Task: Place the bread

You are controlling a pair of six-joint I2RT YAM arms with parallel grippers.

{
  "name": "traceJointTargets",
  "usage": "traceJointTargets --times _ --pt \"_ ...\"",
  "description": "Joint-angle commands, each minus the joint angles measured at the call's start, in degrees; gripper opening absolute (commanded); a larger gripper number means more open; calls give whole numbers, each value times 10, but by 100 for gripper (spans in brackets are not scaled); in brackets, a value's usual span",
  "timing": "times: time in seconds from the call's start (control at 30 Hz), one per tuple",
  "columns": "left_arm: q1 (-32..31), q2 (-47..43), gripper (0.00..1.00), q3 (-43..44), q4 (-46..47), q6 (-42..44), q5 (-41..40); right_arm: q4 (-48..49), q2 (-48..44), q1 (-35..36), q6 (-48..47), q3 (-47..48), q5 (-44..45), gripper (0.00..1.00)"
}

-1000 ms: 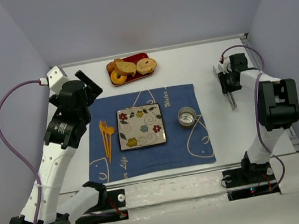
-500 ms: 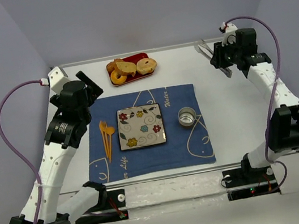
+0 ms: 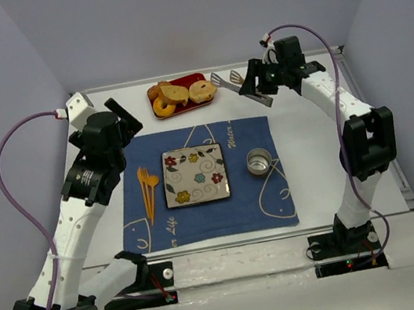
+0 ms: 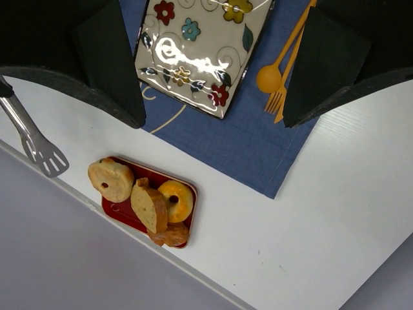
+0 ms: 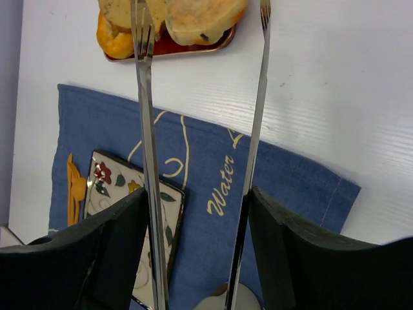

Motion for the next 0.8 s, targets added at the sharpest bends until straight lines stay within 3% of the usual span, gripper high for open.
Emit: traceJointTargets --times 0.0,0.6,0.77 --pt "2 -15 99 -7 18 -3 -4 7 35 12 88 67 9 68" --pt "2 -17 99 -11 23 -4 4 5 185 42 190 164 6 70" --pt "2 -19 99 -14 25 -4 7 13 200 47 202 181 7 66"
